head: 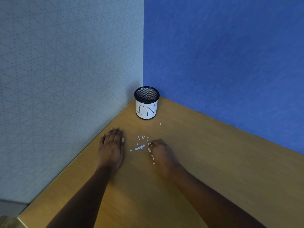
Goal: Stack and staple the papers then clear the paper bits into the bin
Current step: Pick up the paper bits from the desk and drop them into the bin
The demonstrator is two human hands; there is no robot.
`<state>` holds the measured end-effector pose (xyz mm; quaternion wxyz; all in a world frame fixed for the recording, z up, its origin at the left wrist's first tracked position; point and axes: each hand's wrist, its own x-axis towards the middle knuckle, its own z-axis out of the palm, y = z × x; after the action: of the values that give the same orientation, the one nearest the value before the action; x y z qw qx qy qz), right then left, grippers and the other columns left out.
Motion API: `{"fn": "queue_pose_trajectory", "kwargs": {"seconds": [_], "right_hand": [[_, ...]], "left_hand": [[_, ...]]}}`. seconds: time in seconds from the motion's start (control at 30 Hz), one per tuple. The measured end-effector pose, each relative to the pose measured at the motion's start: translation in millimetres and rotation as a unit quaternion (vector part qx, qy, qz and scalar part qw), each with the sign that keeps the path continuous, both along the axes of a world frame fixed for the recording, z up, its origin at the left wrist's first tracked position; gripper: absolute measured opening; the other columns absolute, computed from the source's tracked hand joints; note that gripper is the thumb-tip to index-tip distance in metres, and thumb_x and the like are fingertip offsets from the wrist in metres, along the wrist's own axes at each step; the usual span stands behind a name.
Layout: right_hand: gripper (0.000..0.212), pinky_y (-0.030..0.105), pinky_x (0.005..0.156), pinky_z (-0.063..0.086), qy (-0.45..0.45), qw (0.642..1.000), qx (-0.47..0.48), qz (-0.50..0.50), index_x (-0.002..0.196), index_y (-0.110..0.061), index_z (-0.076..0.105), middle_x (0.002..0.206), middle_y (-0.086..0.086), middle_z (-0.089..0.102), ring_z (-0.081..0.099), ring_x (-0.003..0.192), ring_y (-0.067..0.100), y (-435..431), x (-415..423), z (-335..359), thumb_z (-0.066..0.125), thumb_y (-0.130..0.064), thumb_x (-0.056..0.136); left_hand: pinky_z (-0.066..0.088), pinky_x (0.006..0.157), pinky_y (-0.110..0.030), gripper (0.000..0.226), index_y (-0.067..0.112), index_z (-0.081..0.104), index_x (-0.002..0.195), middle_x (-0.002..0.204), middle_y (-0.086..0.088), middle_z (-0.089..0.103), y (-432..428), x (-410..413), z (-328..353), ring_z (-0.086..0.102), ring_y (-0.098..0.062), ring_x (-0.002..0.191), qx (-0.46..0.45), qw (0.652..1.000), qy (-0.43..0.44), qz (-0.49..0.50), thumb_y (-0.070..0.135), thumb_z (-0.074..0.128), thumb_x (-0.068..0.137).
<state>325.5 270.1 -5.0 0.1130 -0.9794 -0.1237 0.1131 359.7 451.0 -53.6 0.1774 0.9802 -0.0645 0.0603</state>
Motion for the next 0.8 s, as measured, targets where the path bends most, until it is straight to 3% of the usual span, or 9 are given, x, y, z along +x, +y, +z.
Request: {"fn": "queue_pose_trajectory", "kwargs": {"seconds": [0.2, 0.3, 0.33, 0.4, 0.47, 0.6, 0.8], "right_hand": [[0.028, 0.030, 0.090, 0.044, -0.011, 0.996, 0.045, -0.071, 0.107, 0.001, 0.061, 0.115, 0.013, 0.059, 0.055, 0.108, 0.024, -6, 9, 6, 0.048, 0.003, 0.082], [0.018, 0.029, 0.064, 0.046, -0.019, 0.978, 0.128, -0.163, 0.071, -0.003, 0.061, 0.078, 0.011, 0.061, 0.058, 0.074, 0.022, -6, 11, 4, 0.045, 0.004, 0.076], [0.022, 0.029, 0.061, 0.047, -0.022, 0.966, 0.170, -0.195, 0.067, -0.004, 0.064, 0.072, 0.012, 0.062, 0.059, 0.068, 0.023, -6, 12, 2, 0.045, 0.005, 0.075], [0.024, 0.028, 0.075, 0.054, -0.037, 0.934, 0.253, -0.249, 0.086, -0.002, 0.074, 0.086, 0.014, 0.073, 0.067, 0.081, 0.024, -7, 15, 0, 0.051, 0.003, 0.080], [0.022, 0.020, 0.084, 0.050, -0.046, 0.907, 0.307, -0.285, 0.096, -0.002, 0.073, 0.095, 0.011, 0.074, 0.068, 0.089, 0.019, -8, 19, 6, 0.054, 0.002, 0.083], [0.016, 0.016, 0.079, 0.047, -0.070, 0.851, 0.409, -0.322, 0.093, 0.000, 0.073, 0.093, 0.015, 0.074, 0.062, 0.077, 0.010, -8, 37, 30, 0.063, 0.001, 0.081], [0.017, 0.000, 0.058, 0.040, -0.124, 0.817, 0.470, -0.310, 0.098, 0.001, 0.072, 0.097, 0.015, 0.072, 0.059, 0.079, 0.009, -4, 84, 75, 0.066, -0.002, 0.081]], "left_hand": [[0.013, 0.115, -0.039, 0.074, 0.011, 0.037, 0.139, 0.147, -0.008, 0.037, -1, 1, -1, 0.026, -0.021, 0.139, 0.002, 1.000, 0.001, 0.003, 0.047, 0.001, 0.085], [0.013, 0.115, -0.039, 0.074, 0.011, 0.038, 0.138, 0.147, -0.008, 0.037, 0, 1, -1, 0.027, -0.022, 0.140, 0.001, 1.000, 0.000, 0.002, 0.047, 0.002, 0.085], [0.013, 0.115, -0.039, 0.073, 0.011, 0.038, 0.138, 0.147, -0.008, 0.037, 0, 1, -1, 0.027, -0.022, 0.139, 0.001, 1.000, 0.000, 0.003, 0.047, 0.002, 0.085], [0.013, 0.115, -0.039, 0.073, 0.011, 0.039, 0.138, 0.146, -0.008, 0.038, 0, 0, -1, 0.027, -0.022, 0.139, 0.001, 1.000, -0.002, 0.003, 0.046, 0.003, 0.086], [0.014, 0.114, -0.039, 0.073, 0.010, 0.039, 0.137, 0.146, -0.008, 0.039, 0, 0, 0, 0.028, -0.022, 0.139, -0.001, 1.000, -0.003, 0.004, 0.046, 0.003, 0.085], [0.014, 0.114, -0.039, 0.074, 0.009, 0.040, 0.137, 0.145, -0.009, 0.040, -1, -2, 2, 0.030, -0.023, 0.138, 0.002, 1.000, -0.006, 0.005, 0.046, 0.003, 0.085], [0.016, 0.115, -0.040, 0.075, 0.008, 0.041, 0.136, 0.145, -0.010, 0.040, -2, -1, 2, 0.031, -0.023, 0.138, 0.004, 1.000, -0.004, 0.004, 0.046, 0.002, 0.084]]}}
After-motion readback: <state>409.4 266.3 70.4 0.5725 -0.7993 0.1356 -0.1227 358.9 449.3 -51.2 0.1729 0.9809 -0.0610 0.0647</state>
